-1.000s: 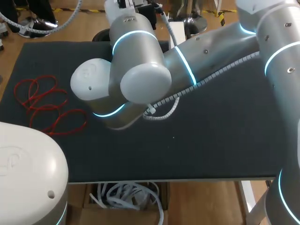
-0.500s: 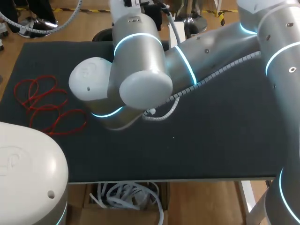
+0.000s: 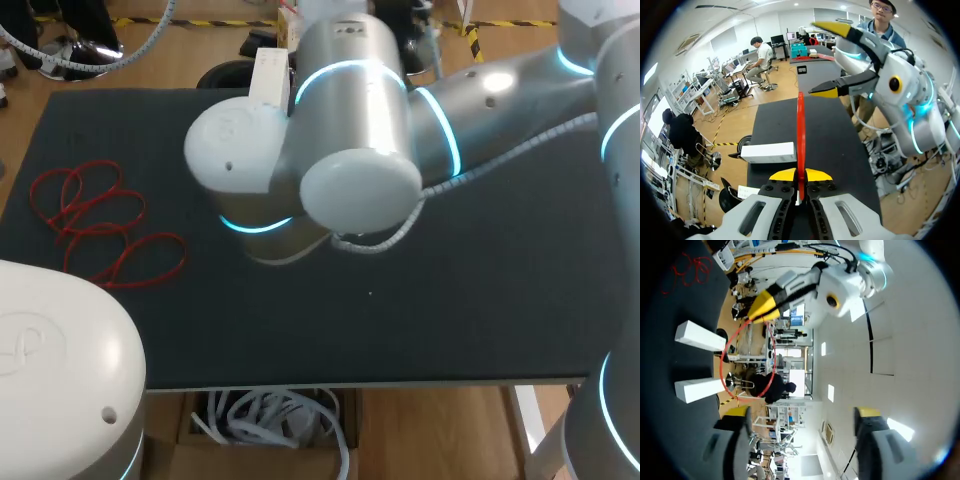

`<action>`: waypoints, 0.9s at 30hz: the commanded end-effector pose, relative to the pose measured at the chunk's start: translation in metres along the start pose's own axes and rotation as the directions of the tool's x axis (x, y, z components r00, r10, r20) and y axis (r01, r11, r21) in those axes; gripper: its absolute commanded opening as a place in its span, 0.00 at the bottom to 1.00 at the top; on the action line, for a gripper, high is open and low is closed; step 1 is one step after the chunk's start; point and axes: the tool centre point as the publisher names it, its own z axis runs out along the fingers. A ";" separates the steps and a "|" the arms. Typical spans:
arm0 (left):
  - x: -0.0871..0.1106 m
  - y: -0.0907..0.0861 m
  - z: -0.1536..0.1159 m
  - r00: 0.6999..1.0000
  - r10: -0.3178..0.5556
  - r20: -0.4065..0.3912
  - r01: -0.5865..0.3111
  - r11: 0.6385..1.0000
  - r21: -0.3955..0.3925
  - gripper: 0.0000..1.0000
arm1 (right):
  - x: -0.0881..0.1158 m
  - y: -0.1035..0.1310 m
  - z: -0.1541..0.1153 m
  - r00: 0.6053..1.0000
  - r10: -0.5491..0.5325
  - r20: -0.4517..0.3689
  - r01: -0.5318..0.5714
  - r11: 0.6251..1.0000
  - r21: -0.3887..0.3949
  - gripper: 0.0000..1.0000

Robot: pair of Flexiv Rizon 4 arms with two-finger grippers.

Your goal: Grab the tape and strap the tape.

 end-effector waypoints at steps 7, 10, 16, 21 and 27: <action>0.000 0.000 -0.001 1.000 -0.002 -0.001 0.002 1.000 -0.004 0.00 | -0.006 -0.074 0.034 1.000 0.013 -0.008 -0.012 0.999 0.037 1.00; 0.000 0.000 -0.001 1.000 -0.002 -0.001 0.002 1.000 -0.004 0.00 | -0.008 -0.090 0.046 1.000 0.005 0.002 -0.005 0.998 0.058 1.00; 0.000 0.000 -0.001 1.000 -0.002 -0.001 0.002 1.000 -0.004 0.00 | -0.011 -0.114 0.062 1.000 -0.010 0.008 0.009 0.997 0.073 1.00; 0.000 0.000 -0.001 1.000 -0.002 -0.001 0.002 1.000 -0.004 0.00 | -0.012 -0.119 0.065 1.000 -0.018 0.004 0.017 0.997 0.074 1.00; 0.000 0.000 -0.001 1.000 -0.002 -0.001 0.002 1.000 -0.004 0.00 | -0.011 -0.120 0.065 0.999 -0.044 -0.006 0.044 0.997 0.065 1.00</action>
